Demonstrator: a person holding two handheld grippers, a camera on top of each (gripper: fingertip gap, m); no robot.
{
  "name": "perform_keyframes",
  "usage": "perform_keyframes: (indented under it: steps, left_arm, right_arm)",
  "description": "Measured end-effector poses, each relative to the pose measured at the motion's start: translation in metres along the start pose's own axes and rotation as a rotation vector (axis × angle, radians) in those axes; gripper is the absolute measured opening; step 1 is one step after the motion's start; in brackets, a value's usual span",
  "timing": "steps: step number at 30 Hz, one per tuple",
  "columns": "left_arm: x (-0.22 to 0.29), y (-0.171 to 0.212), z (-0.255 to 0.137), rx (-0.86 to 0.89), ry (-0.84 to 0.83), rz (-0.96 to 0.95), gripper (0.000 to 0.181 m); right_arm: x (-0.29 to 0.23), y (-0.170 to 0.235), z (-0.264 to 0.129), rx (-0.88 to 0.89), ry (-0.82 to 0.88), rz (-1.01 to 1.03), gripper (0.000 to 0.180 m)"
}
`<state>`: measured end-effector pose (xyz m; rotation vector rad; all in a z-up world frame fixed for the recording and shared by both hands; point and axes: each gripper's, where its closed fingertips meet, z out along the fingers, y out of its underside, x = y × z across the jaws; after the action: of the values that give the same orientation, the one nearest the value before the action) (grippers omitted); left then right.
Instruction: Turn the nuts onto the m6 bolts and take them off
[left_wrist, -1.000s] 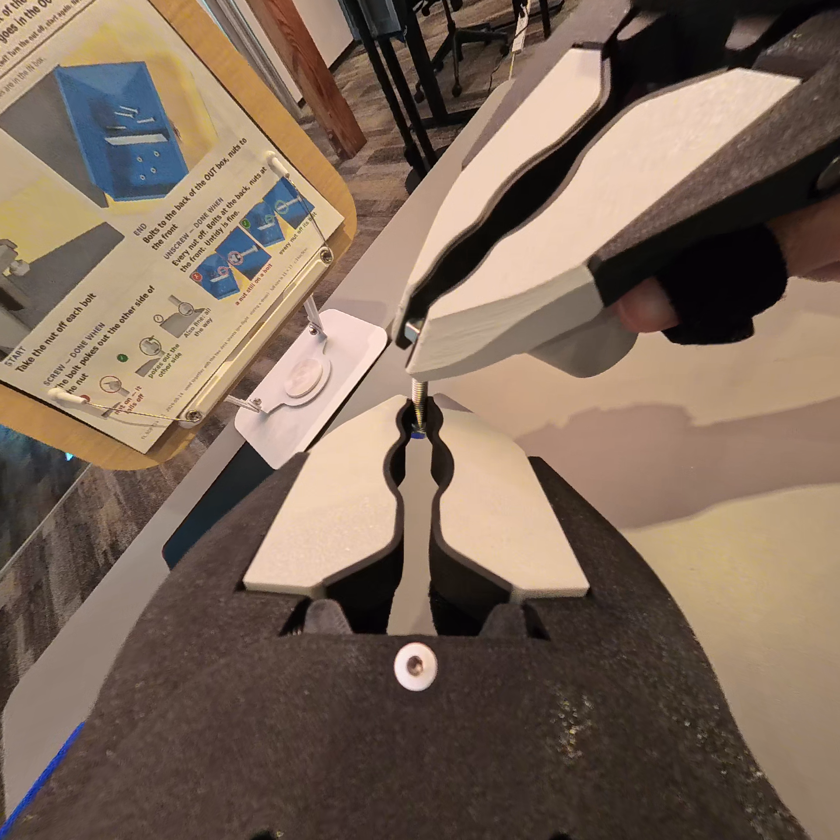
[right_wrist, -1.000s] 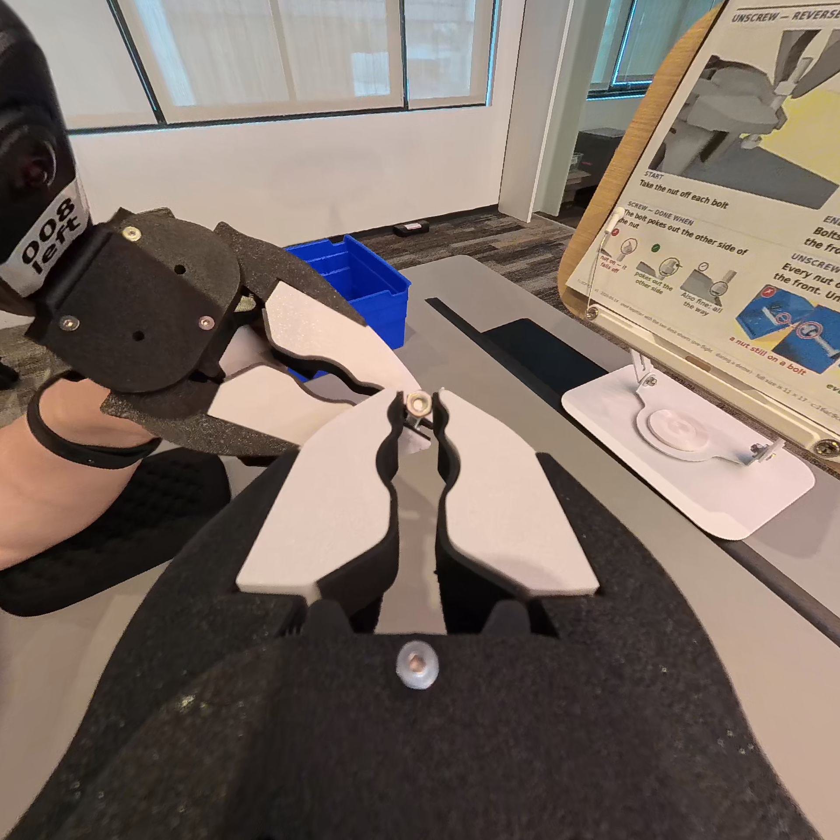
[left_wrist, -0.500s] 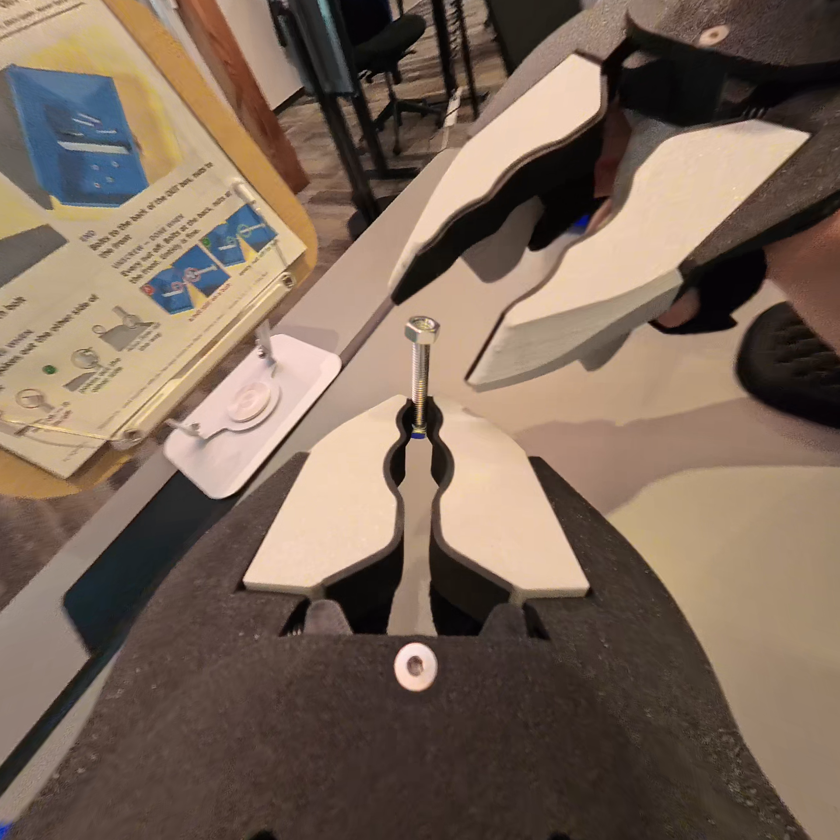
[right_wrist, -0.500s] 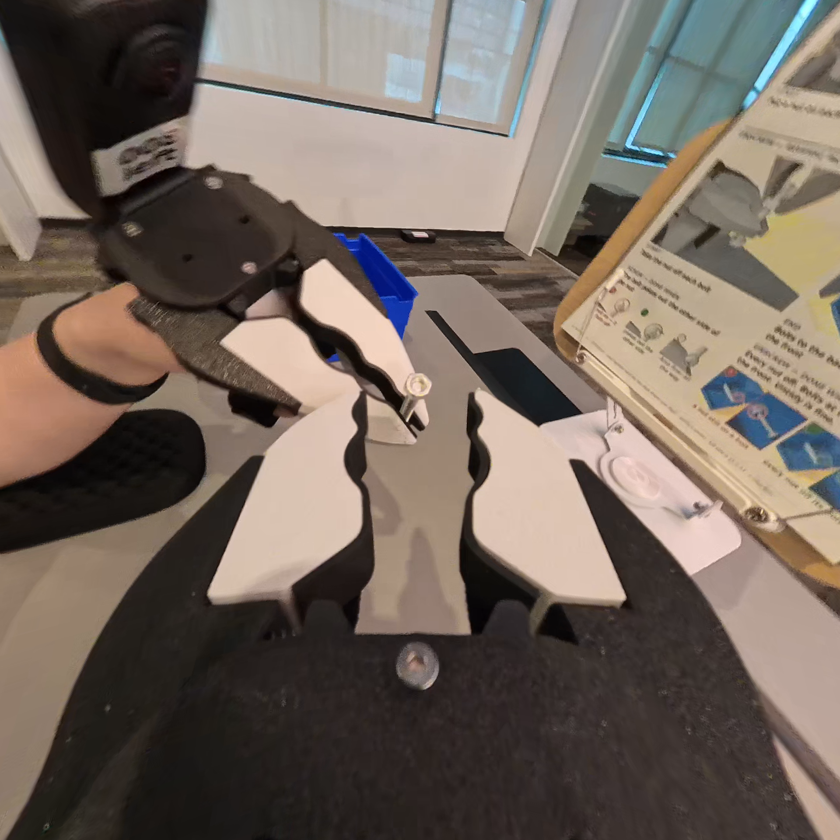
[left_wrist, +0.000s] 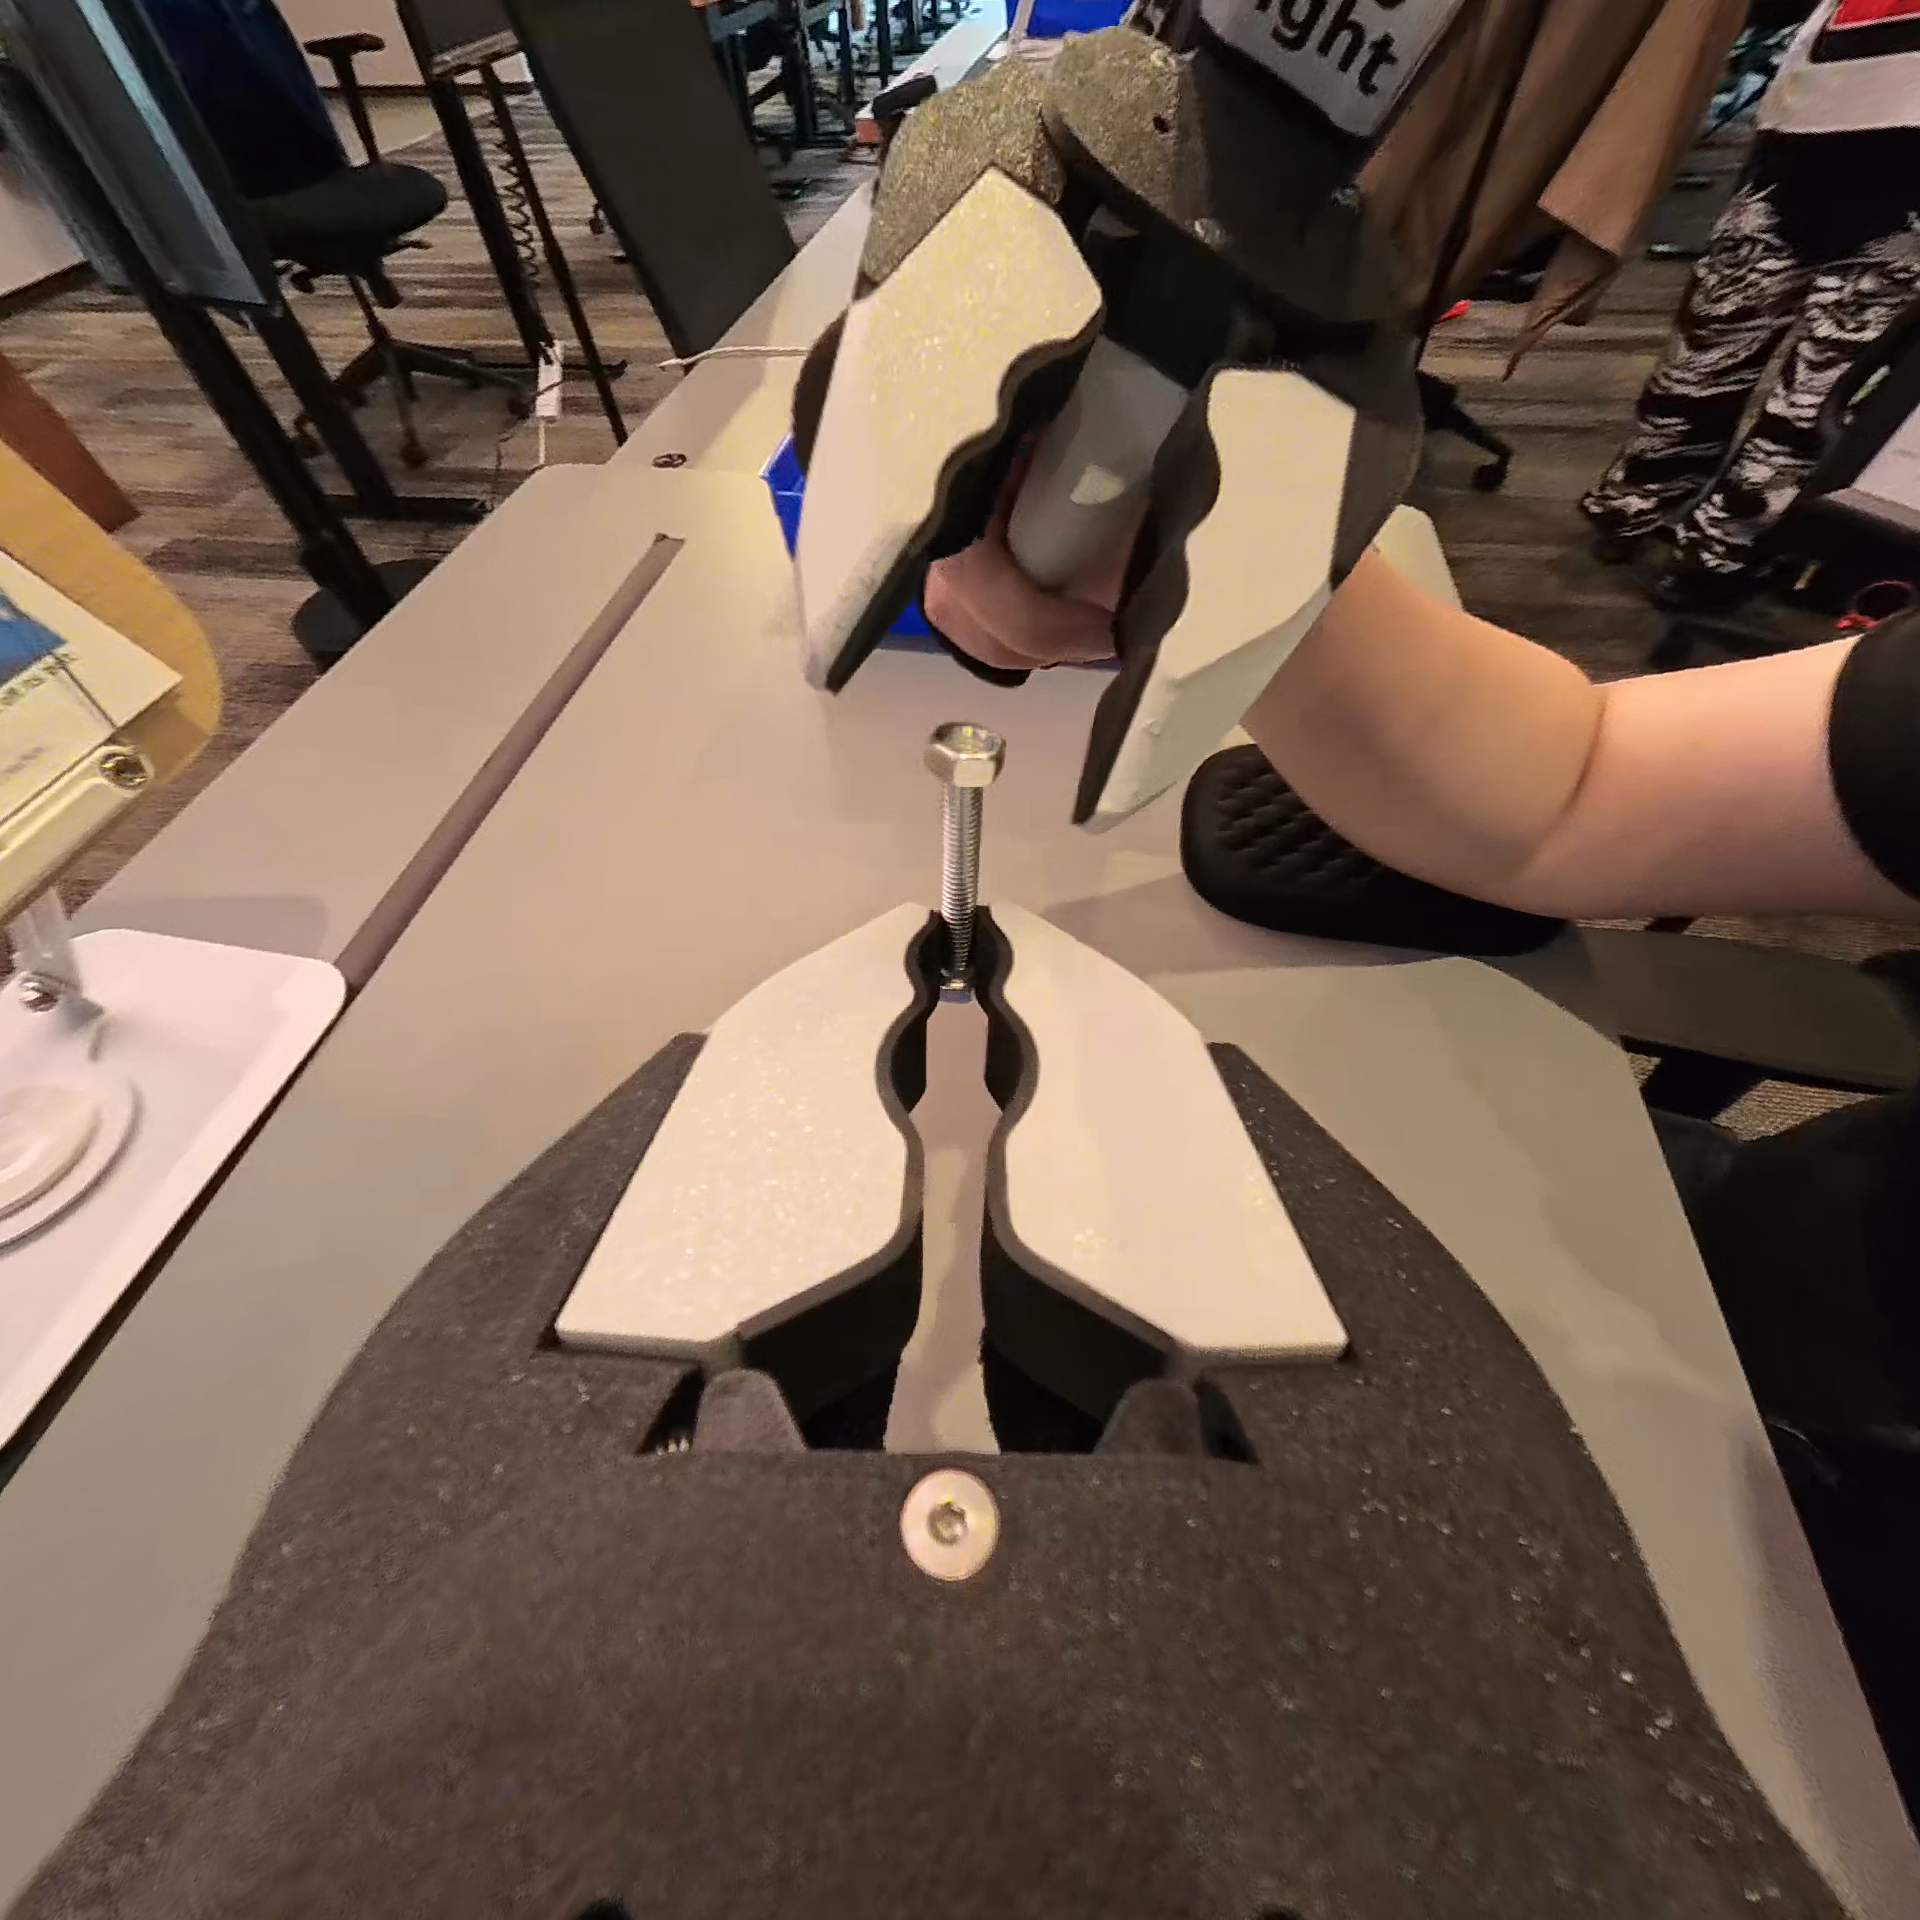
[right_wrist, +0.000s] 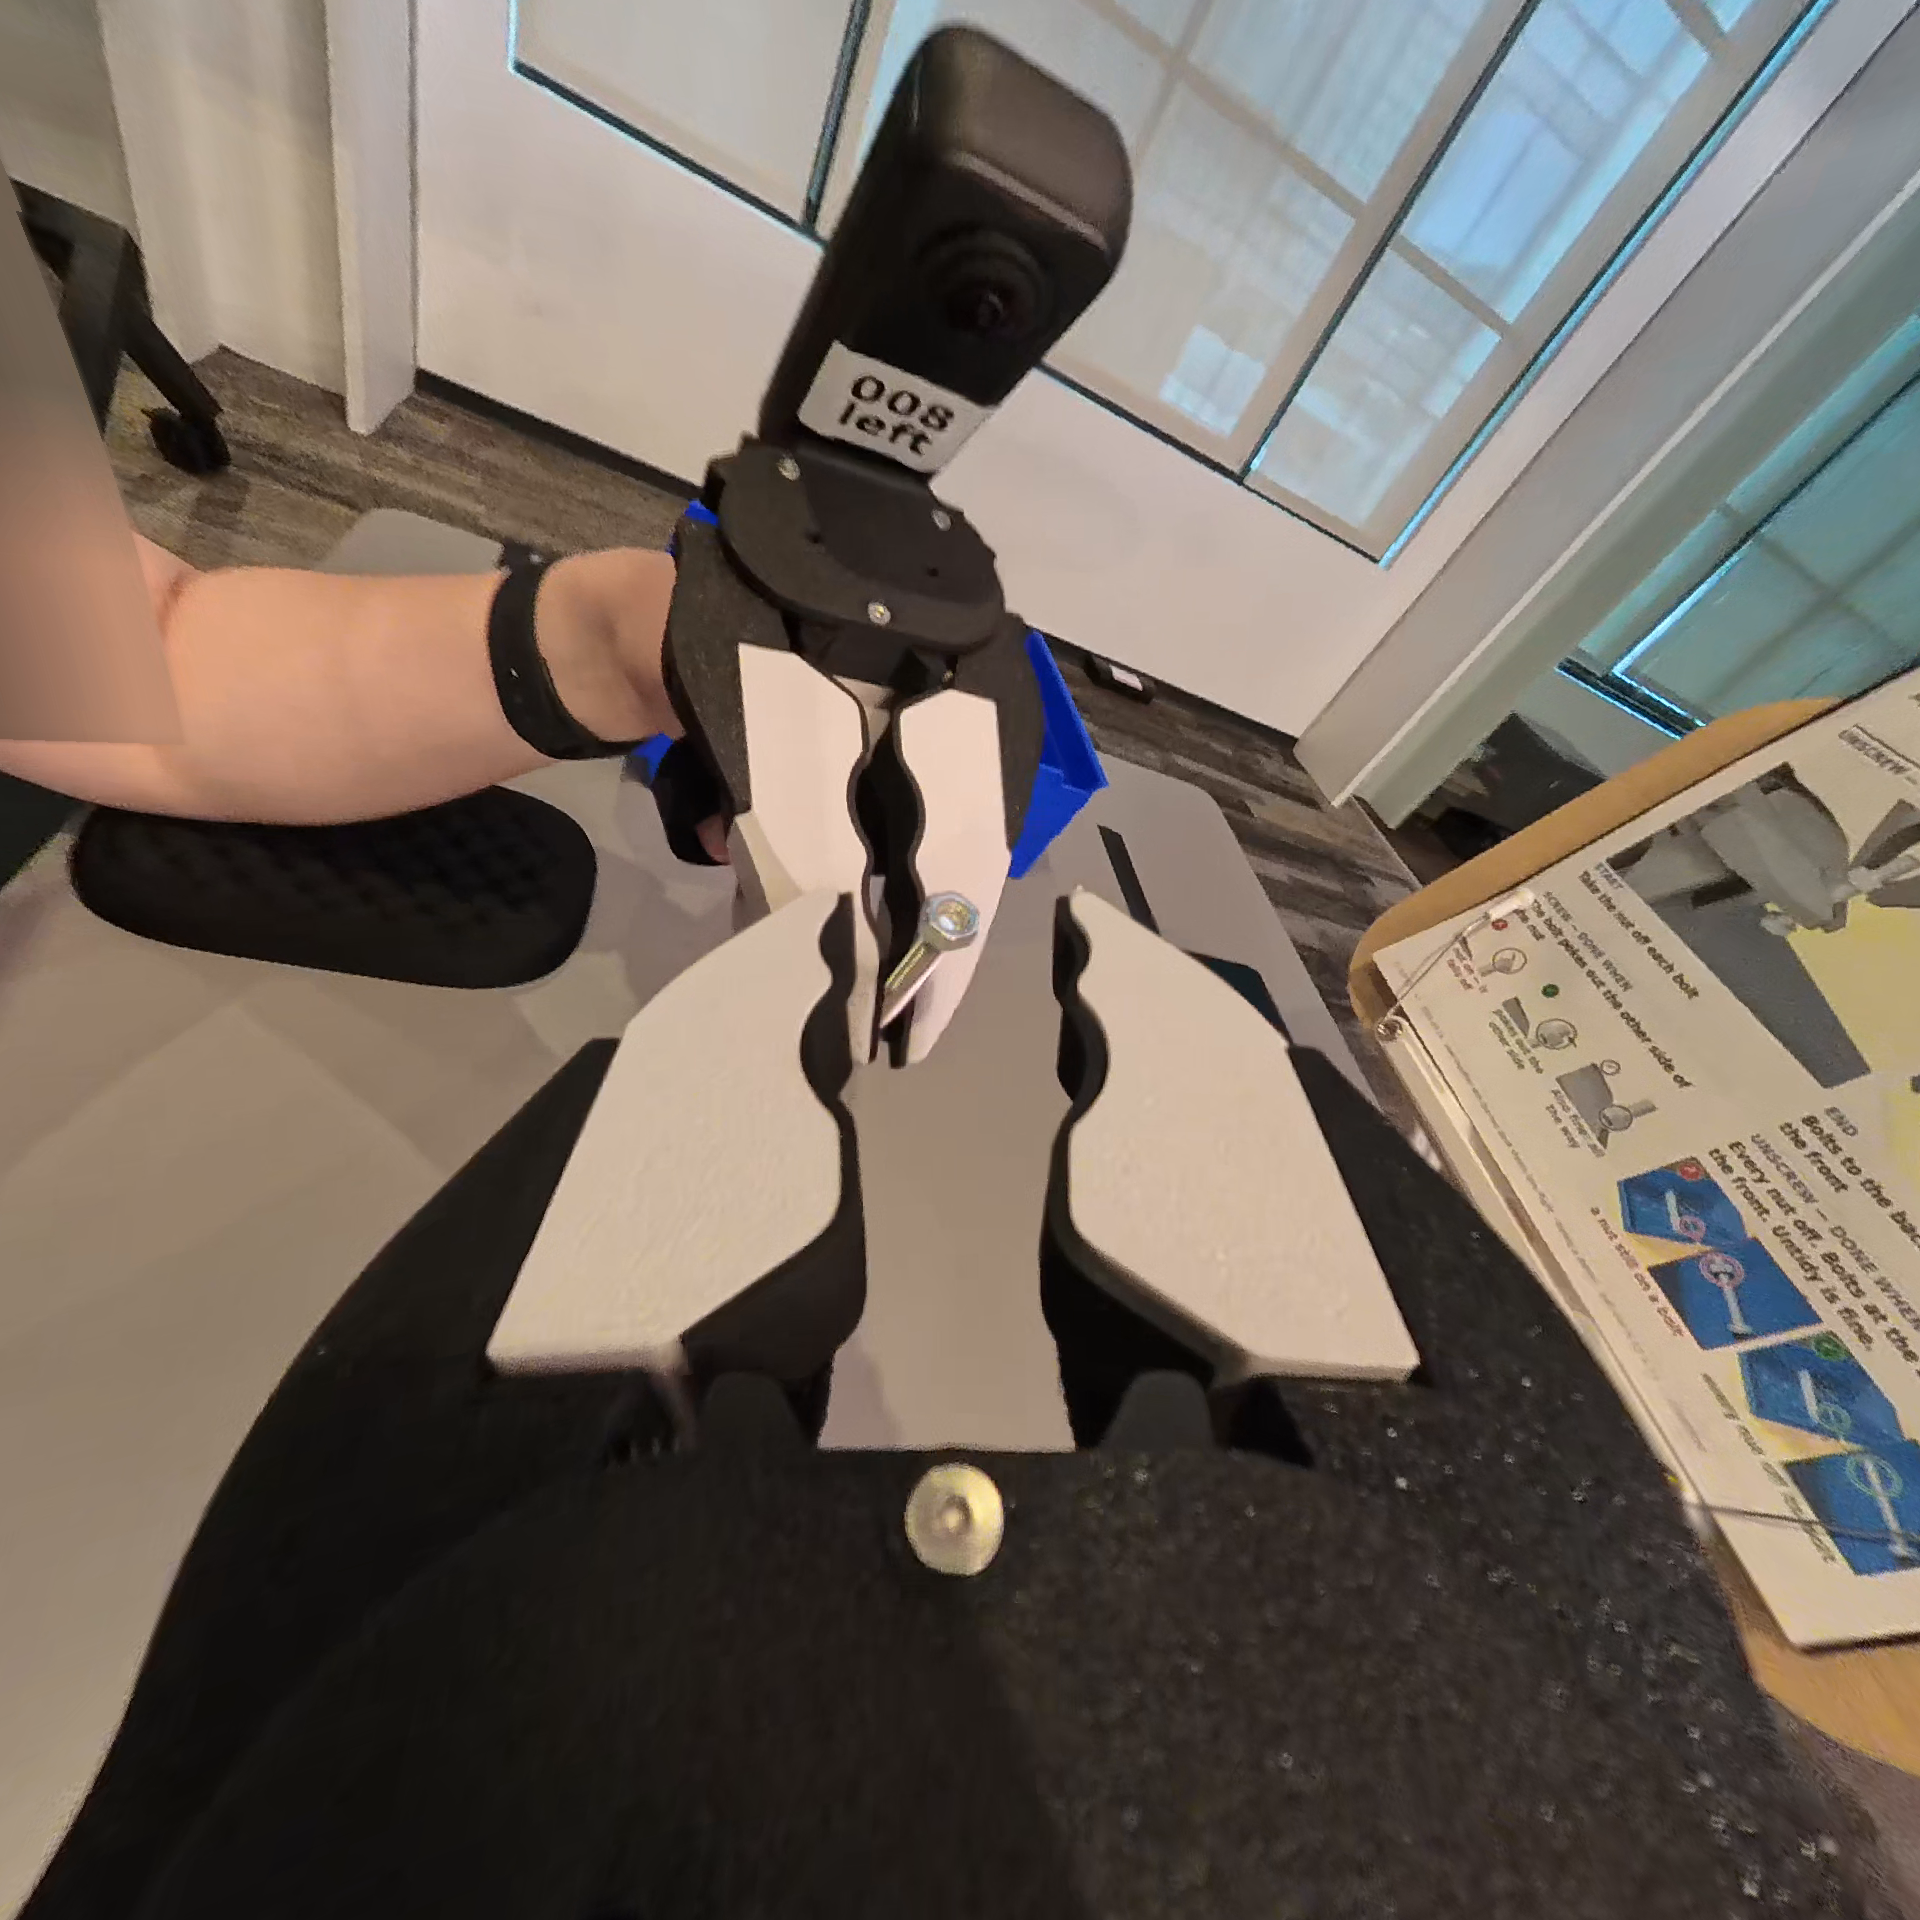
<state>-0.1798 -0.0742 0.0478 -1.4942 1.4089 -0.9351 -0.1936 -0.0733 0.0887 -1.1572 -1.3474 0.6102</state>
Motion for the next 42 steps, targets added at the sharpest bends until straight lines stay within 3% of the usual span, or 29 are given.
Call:
perform_keyframes:
  steps: [11, 30, 34, 42]
  left_arm:
    - [0.009, -0.007, -0.001, 0.036, 0.050, -0.010, 0.005]
    - [0.004, -0.008, -0.003, 0.042, 0.028, -0.017, 0.005]
    - [-0.005, -0.003, -0.006, 0.024, -0.012, -0.017, 0.005]
    - [-0.018, 0.002, -0.009, 0.007, -0.063, -0.031, 0.005]
  right_arm:
    - [-0.010, -0.007, -0.008, 0.070, -0.111, 0.072, 0.026]
    - [-0.008, -0.006, -0.010, 0.024, -0.078, 0.038, 0.024]
    - [0.004, 0.014, -0.016, -0.032, -0.036, 0.026, 0.024]
    - [0.061, 0.070, -0.039, 0.006, 0.099, 0.300, 0.019]
